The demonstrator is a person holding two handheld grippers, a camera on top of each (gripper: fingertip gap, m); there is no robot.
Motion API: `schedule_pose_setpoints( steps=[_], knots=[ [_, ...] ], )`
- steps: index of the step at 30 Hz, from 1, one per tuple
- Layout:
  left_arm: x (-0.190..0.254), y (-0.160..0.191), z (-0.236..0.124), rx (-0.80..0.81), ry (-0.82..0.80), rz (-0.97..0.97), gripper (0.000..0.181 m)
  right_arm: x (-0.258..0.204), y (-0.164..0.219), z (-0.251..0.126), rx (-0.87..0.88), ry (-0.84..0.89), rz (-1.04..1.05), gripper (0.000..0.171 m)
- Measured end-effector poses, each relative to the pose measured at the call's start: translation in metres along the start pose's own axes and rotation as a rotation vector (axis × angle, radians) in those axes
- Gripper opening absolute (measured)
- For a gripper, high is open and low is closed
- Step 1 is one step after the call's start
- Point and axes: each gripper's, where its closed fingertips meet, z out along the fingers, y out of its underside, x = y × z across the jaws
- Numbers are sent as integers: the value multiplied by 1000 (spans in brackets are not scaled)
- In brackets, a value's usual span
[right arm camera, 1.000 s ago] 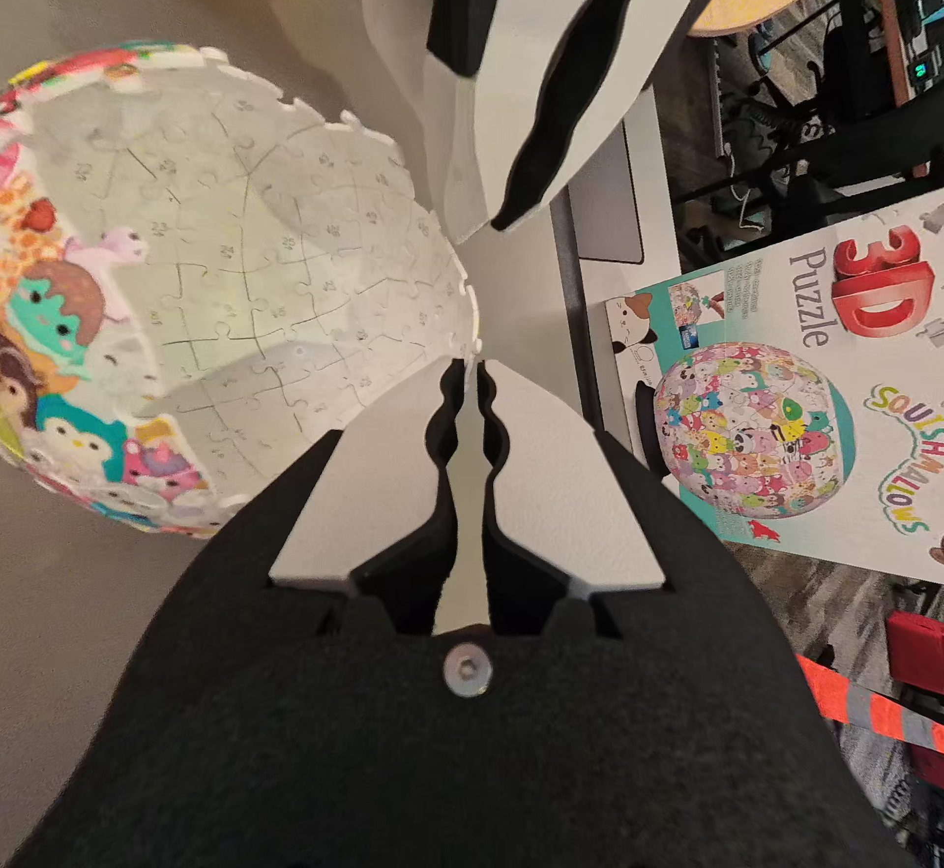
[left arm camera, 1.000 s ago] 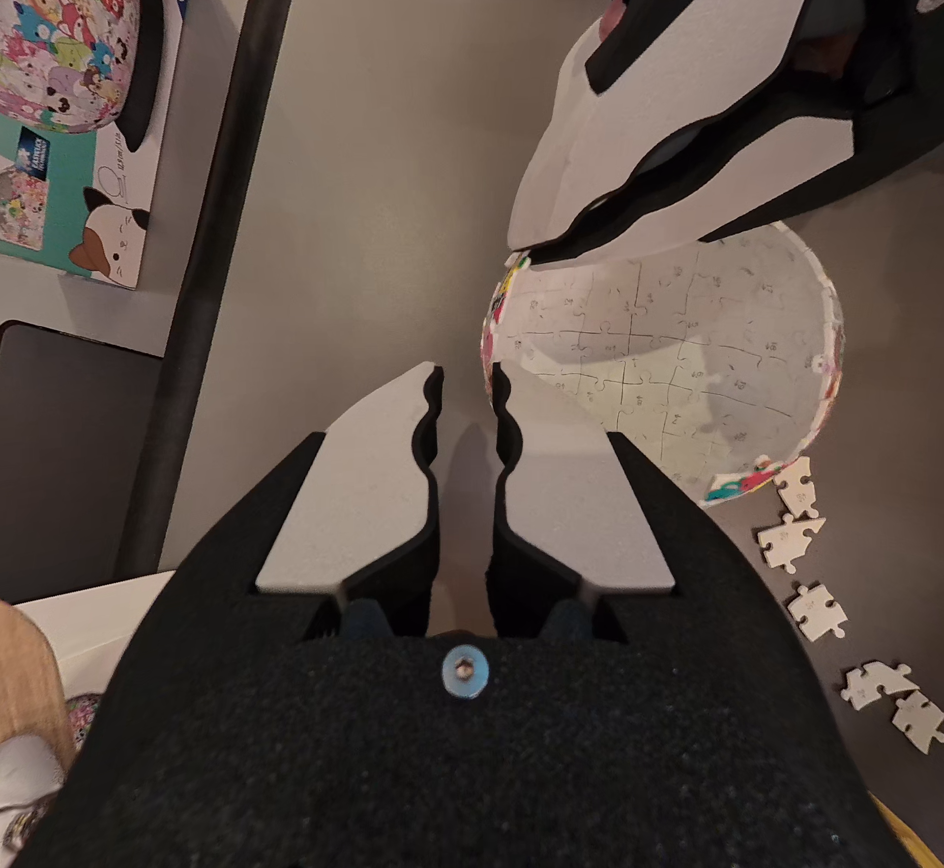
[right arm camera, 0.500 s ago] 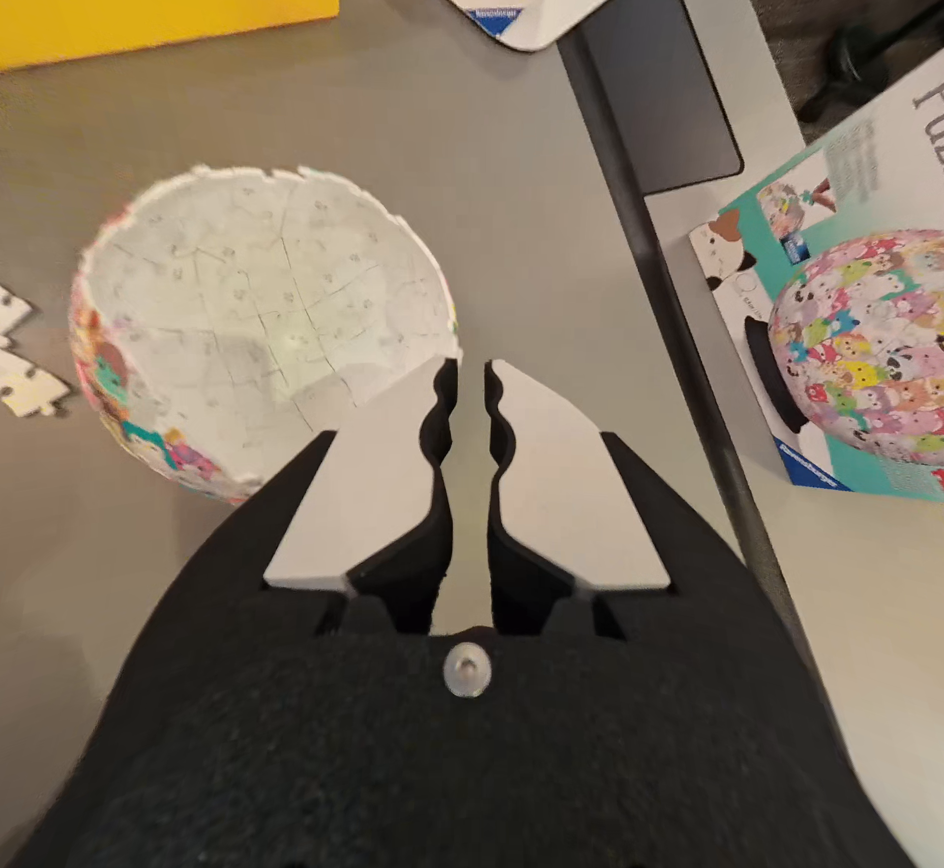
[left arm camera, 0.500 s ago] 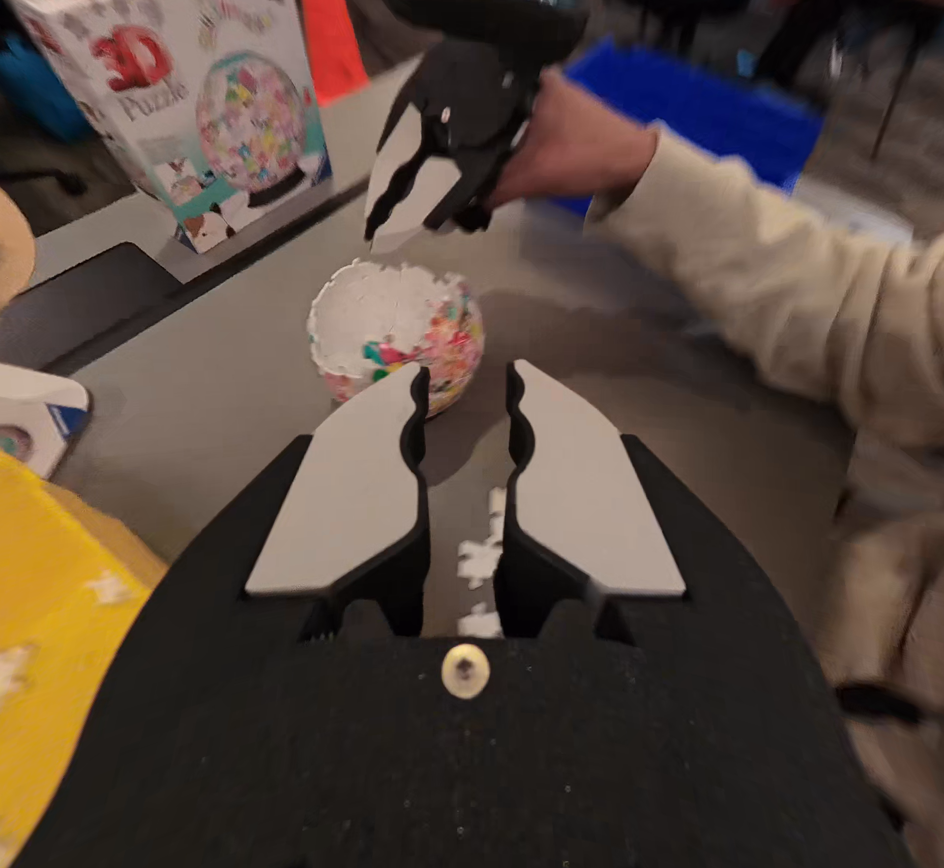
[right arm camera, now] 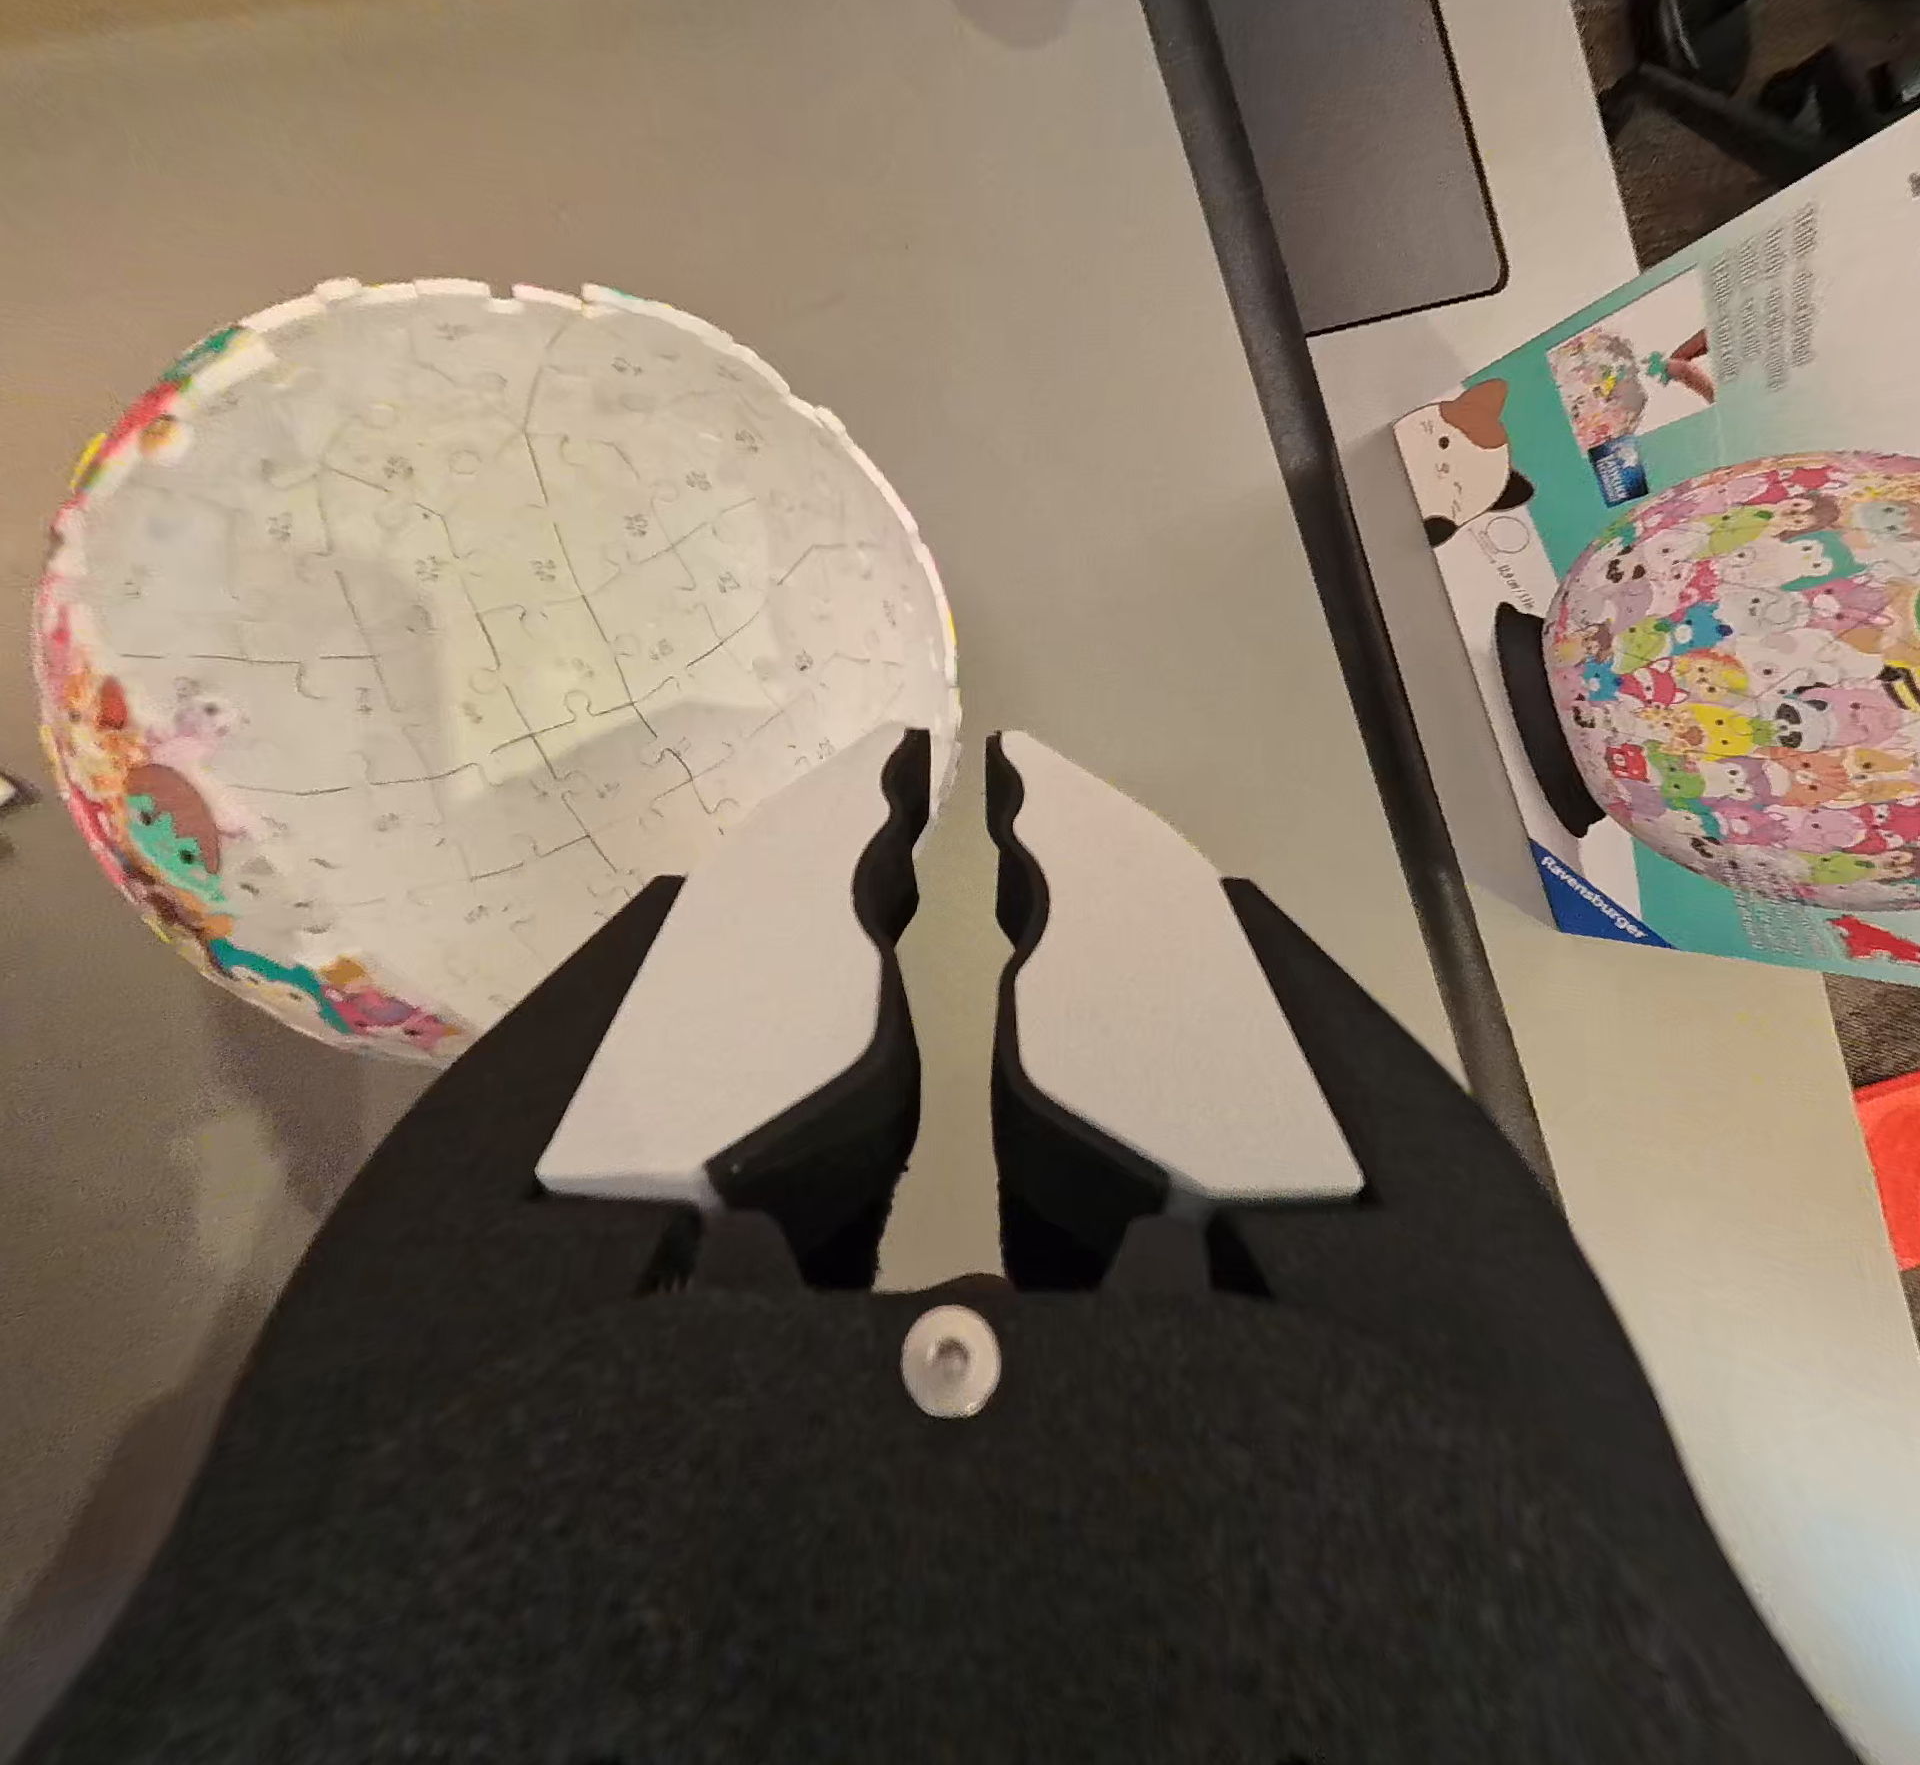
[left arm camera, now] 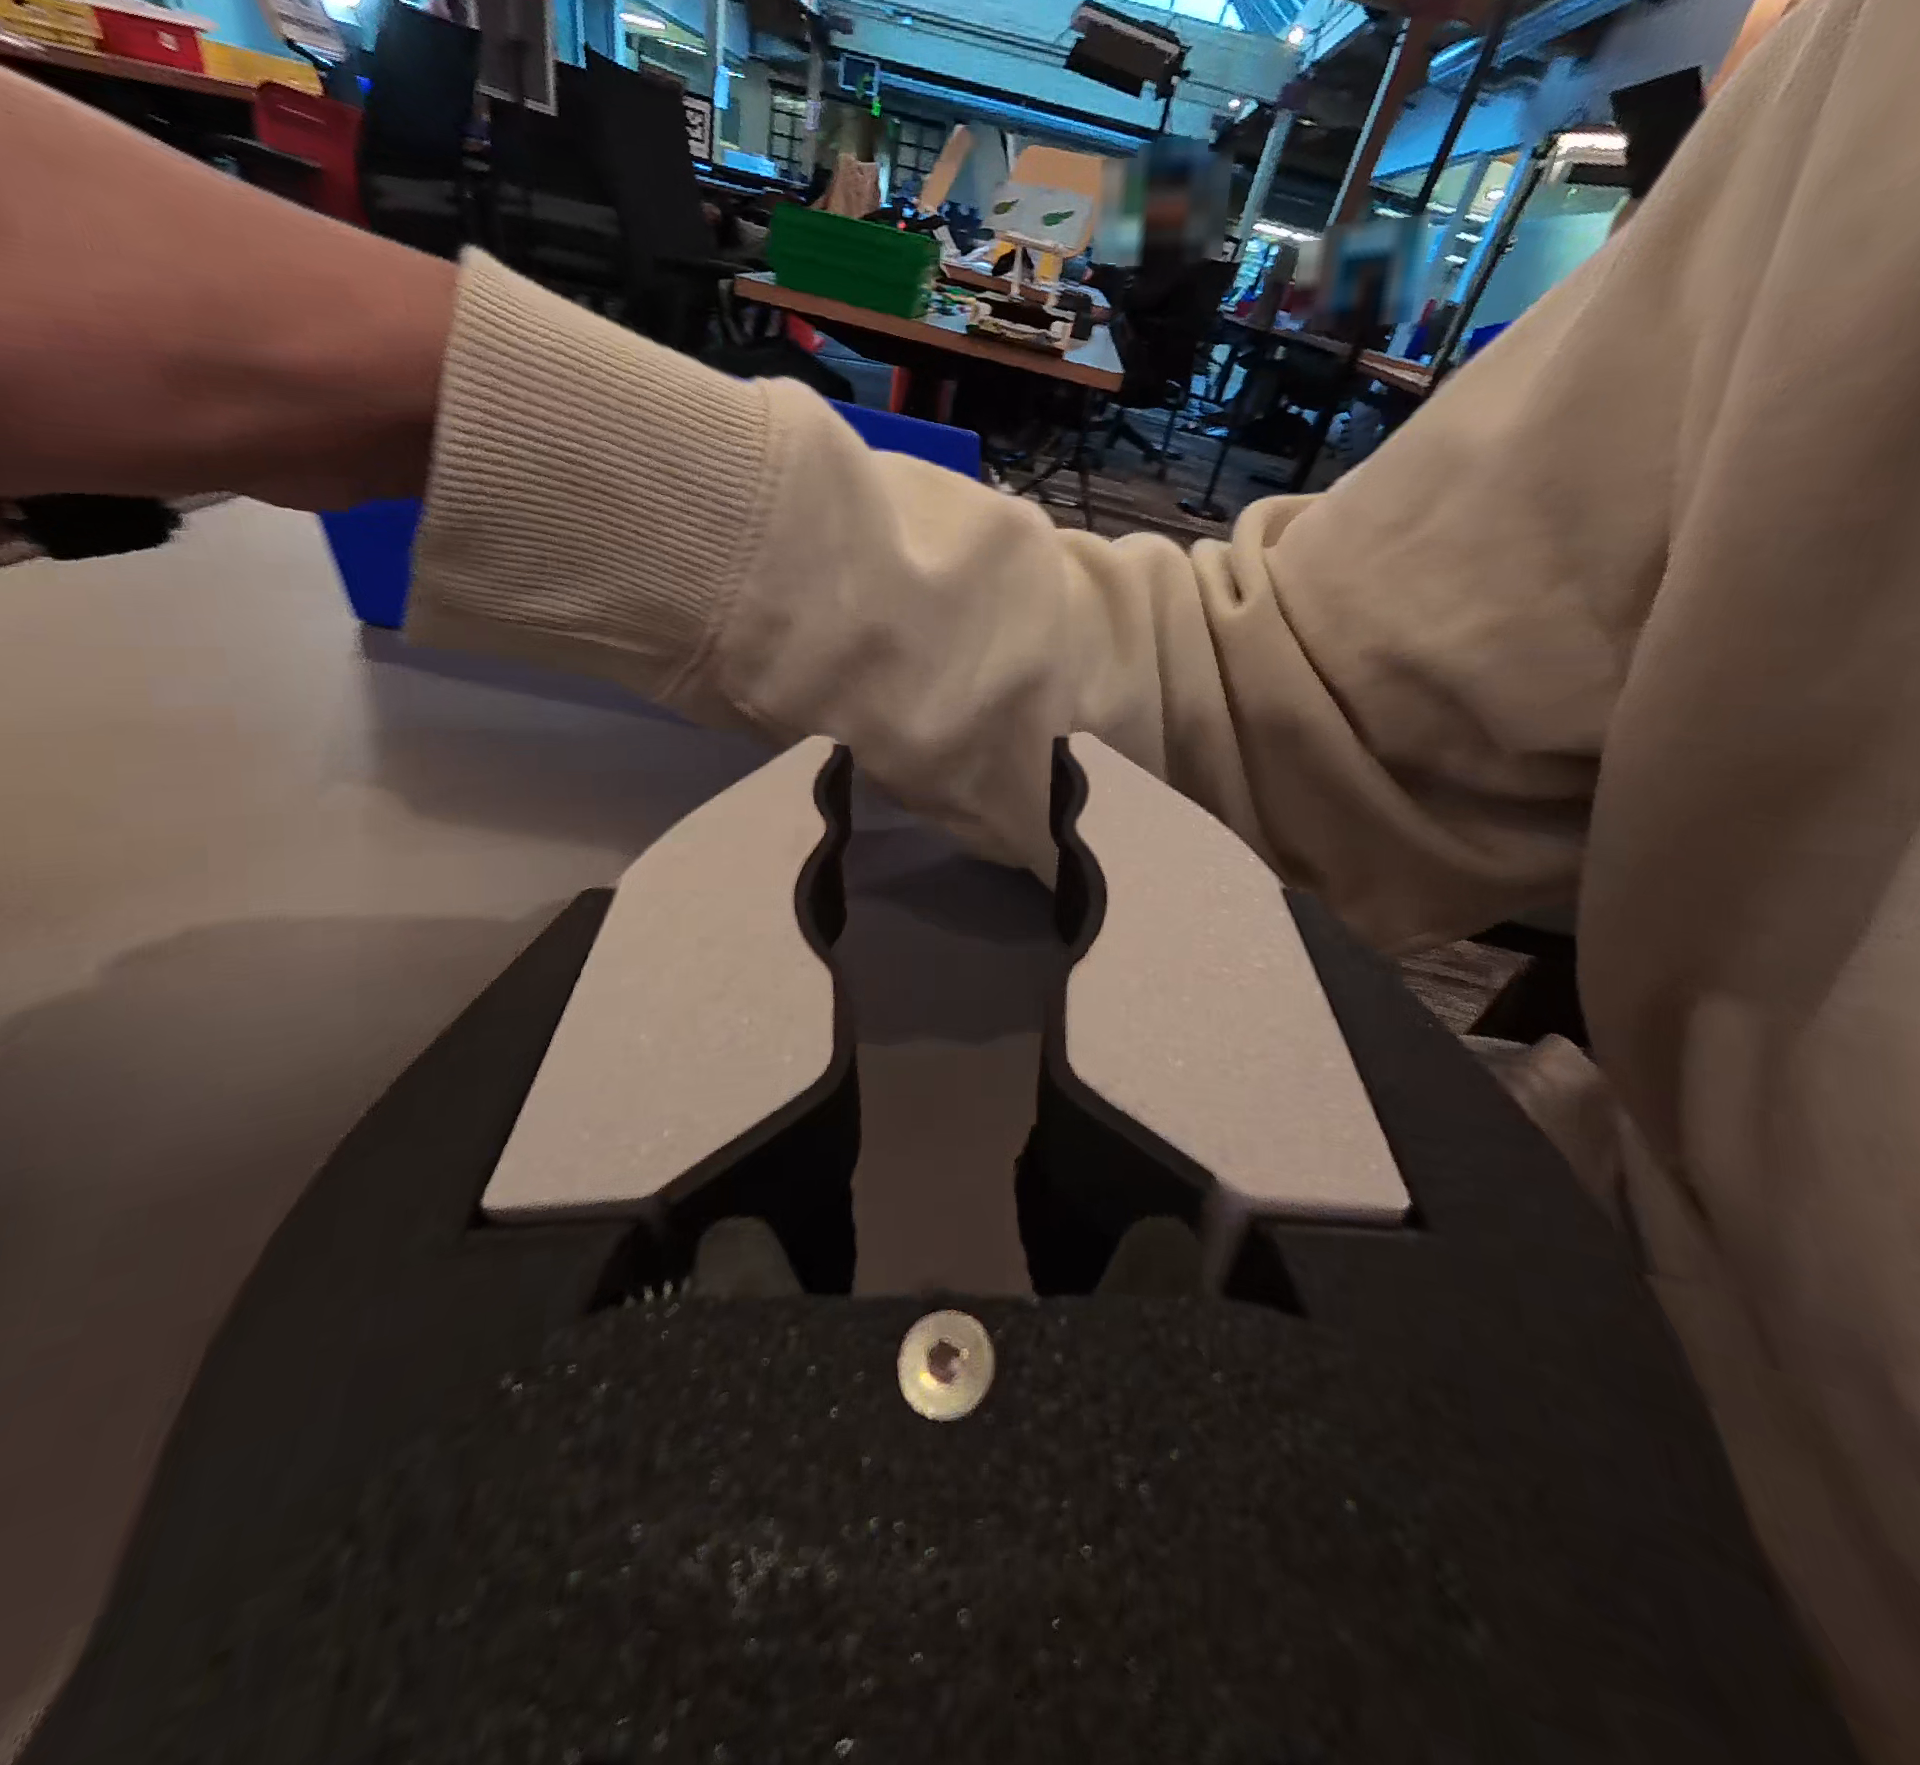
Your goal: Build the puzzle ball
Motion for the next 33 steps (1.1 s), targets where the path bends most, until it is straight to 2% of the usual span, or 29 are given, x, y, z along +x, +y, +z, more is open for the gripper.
schedule_pose_setpoints(
  steps=[6,18,33],
  knots=[
    [12,28,1,-87,72,-35,36,0,5,7,-13,-27,27,9],
    [24,39,2,-138,129,-57,36,-2,5,14,-45,-28,98,9],
    [28,42,3,-152,135,-43,36,-4,5,21,-94,-18,83,6]
  ],
)
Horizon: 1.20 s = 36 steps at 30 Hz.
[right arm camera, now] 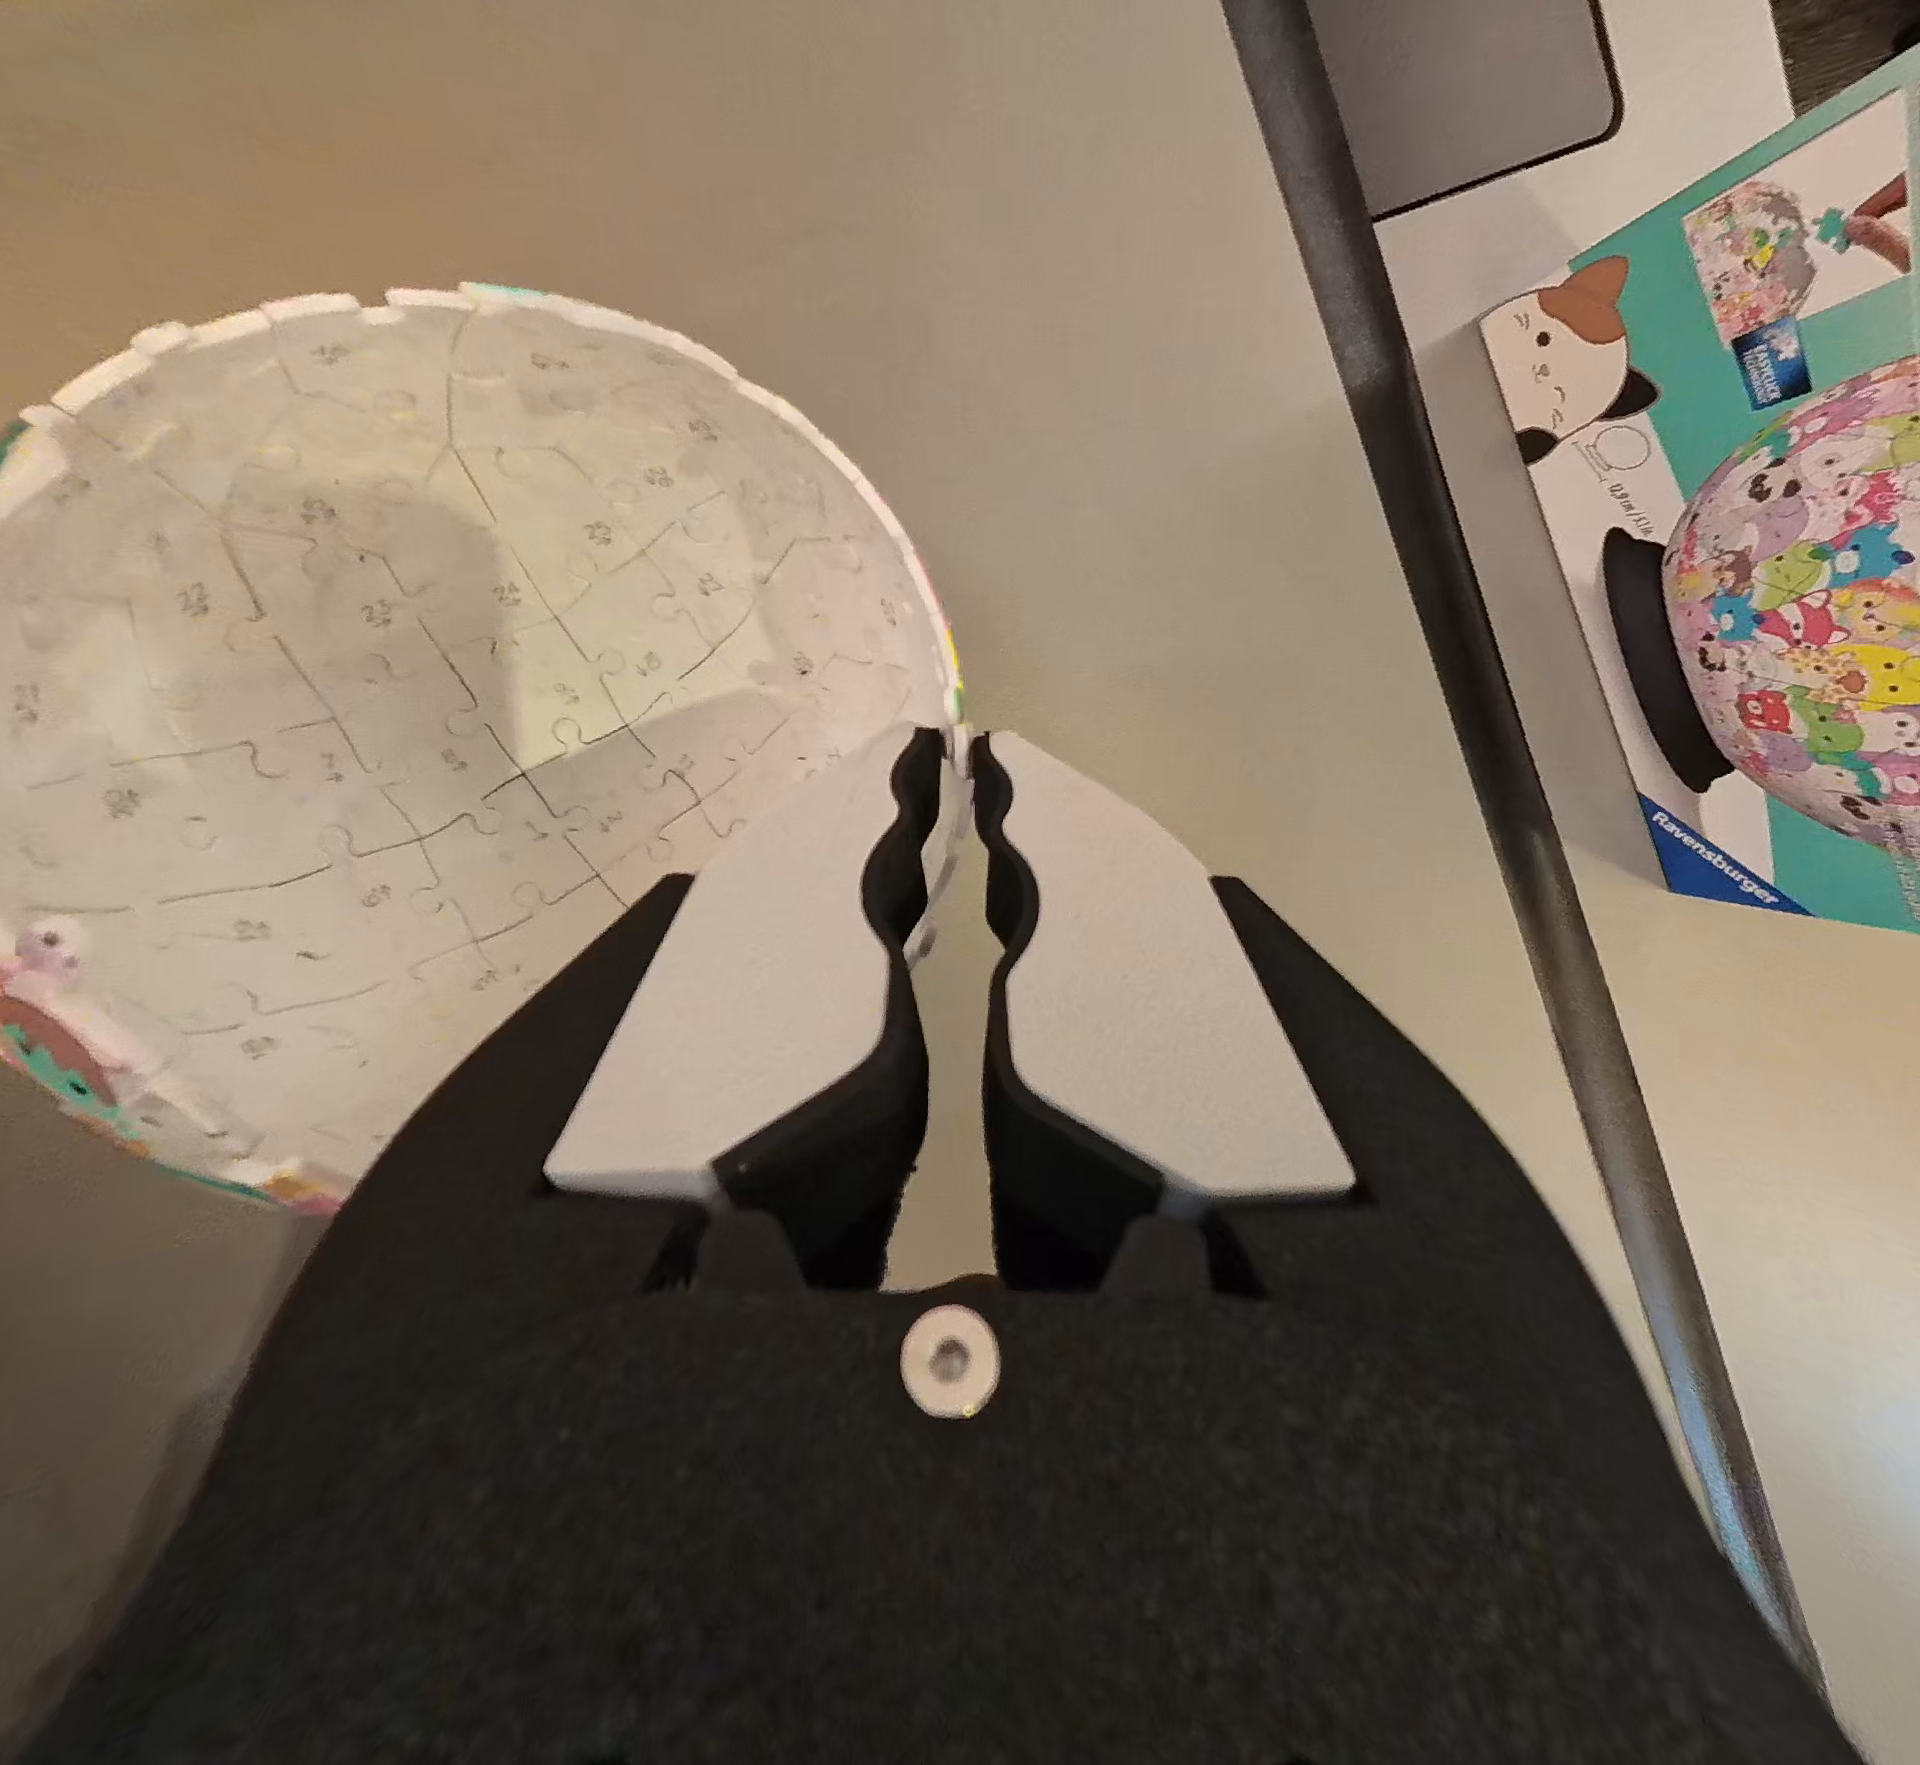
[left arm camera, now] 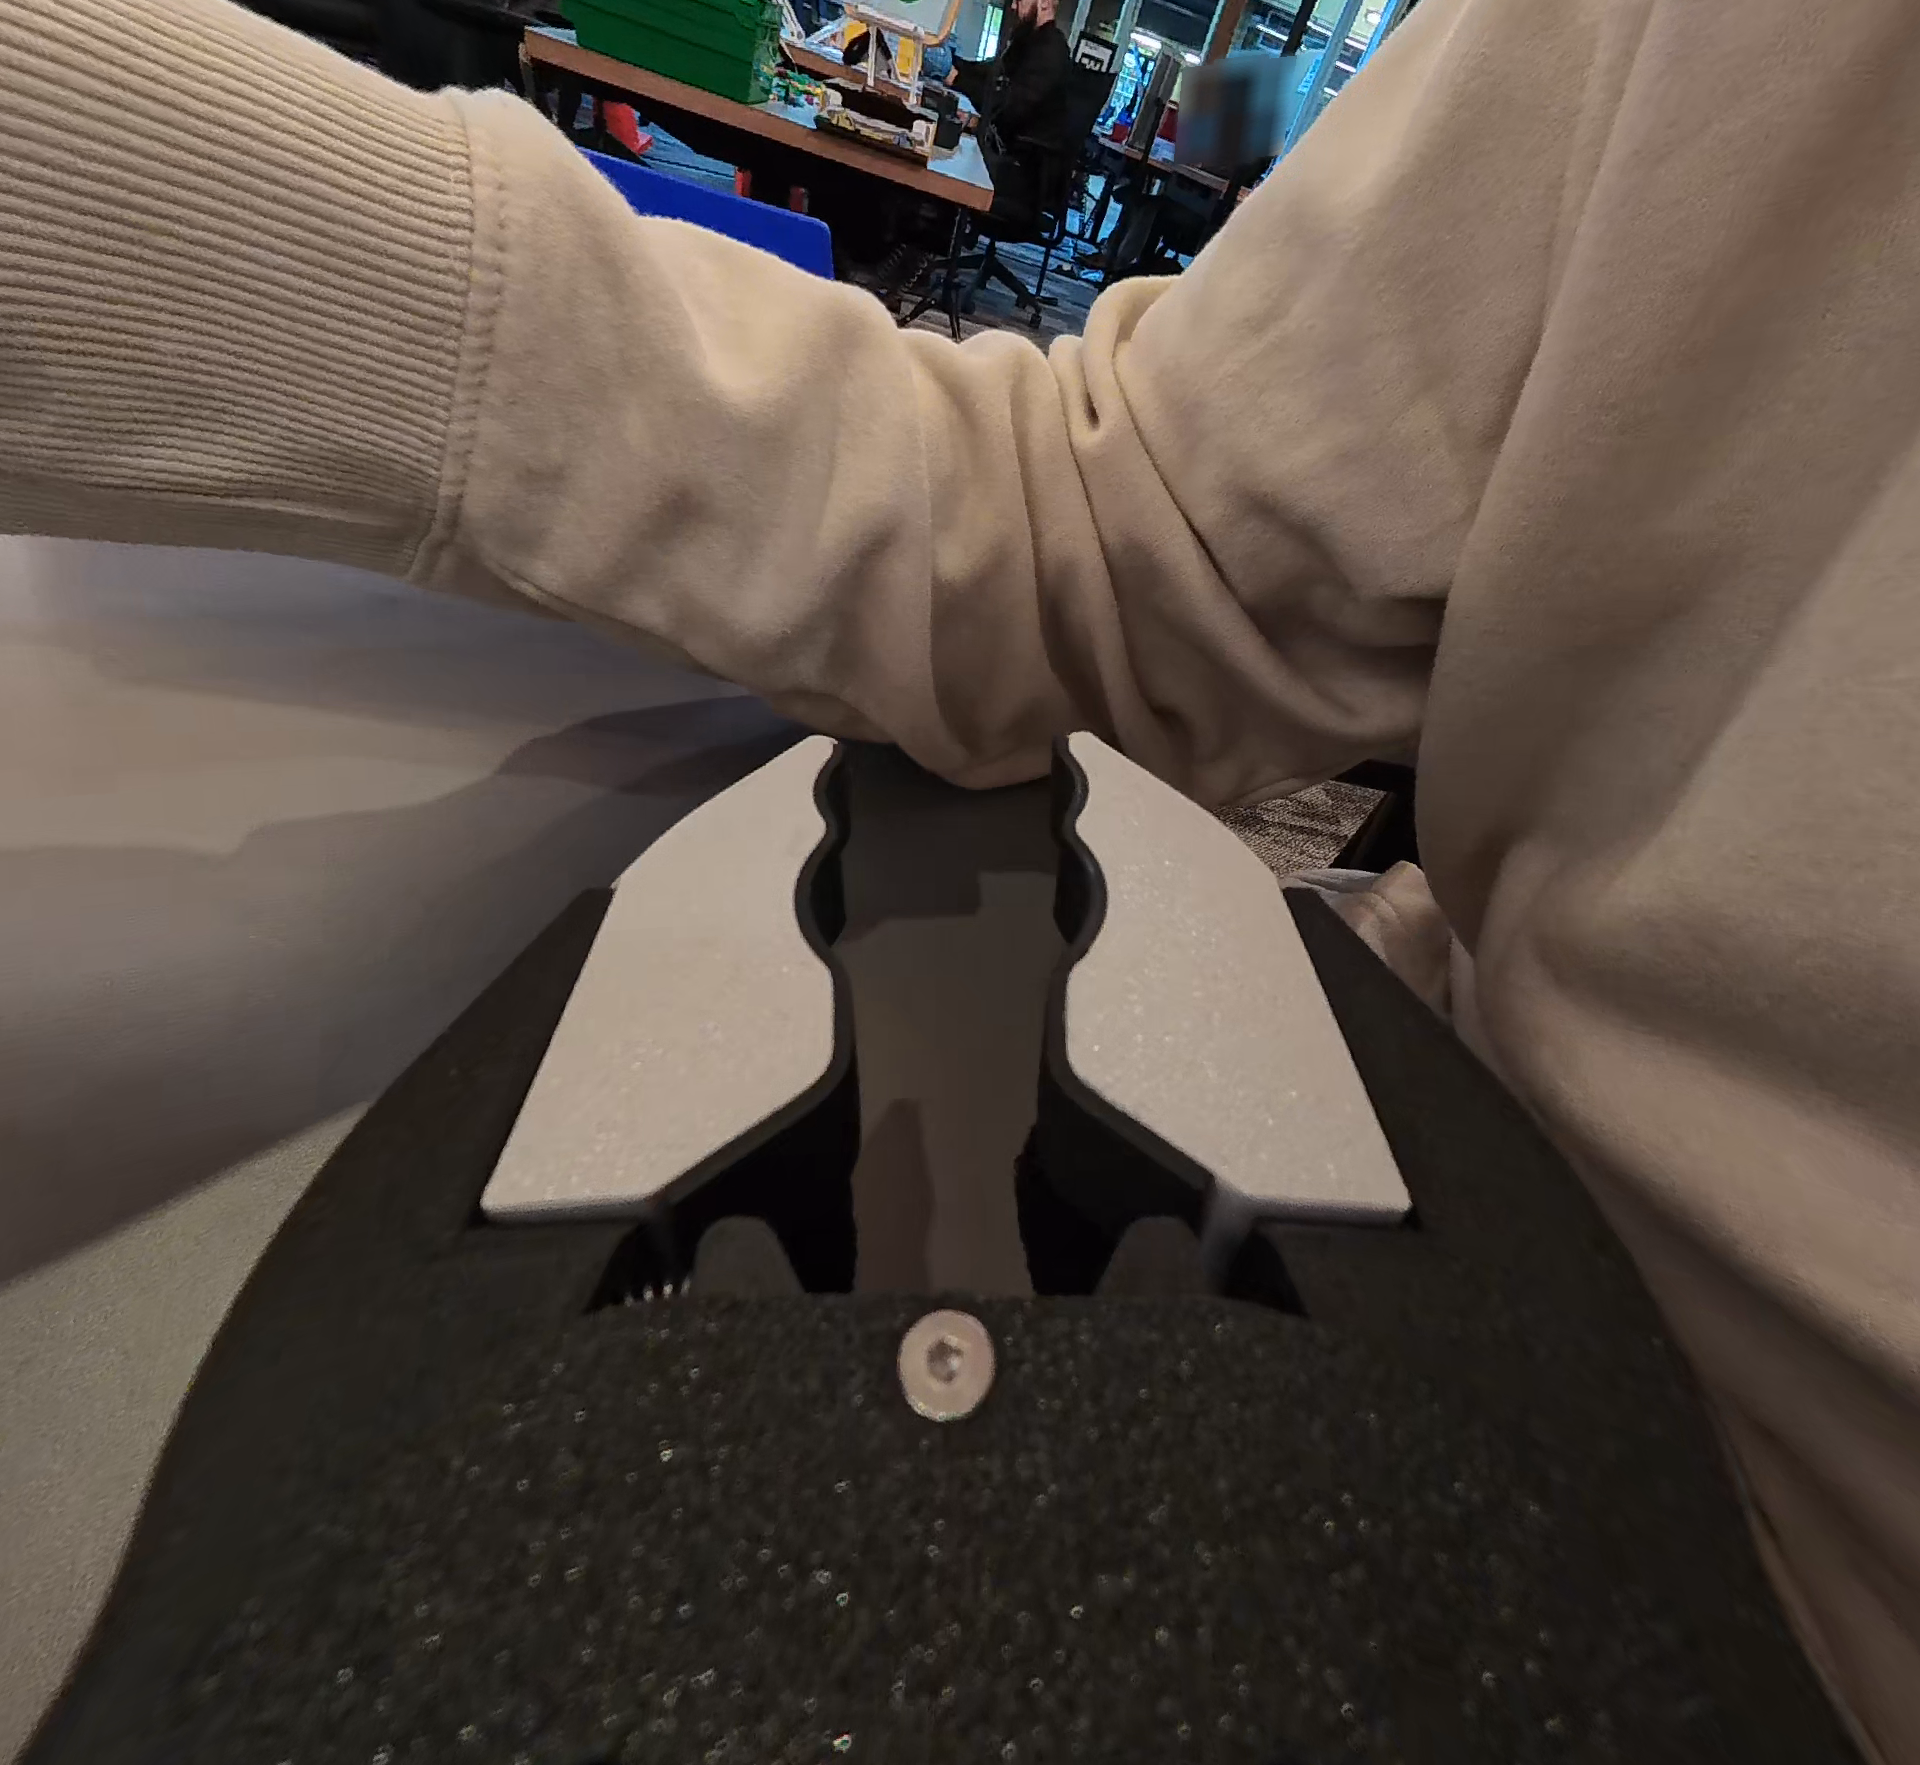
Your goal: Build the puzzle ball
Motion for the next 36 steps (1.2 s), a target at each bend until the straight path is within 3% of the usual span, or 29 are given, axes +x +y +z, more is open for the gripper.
schedule_pose_setpoints(
  steps=[11,26,36],
  knots=[
    [3,1,1,-3,9,4,36,-1,-2,0,-14,-66,25,4],
    [5,1,0,-8,14,12,36,3,-12,-9,8,28,-74,9],
    [7,2,0,-15,23,19,35,-1,-22,-9,8,66,-308,12]
  ],
)
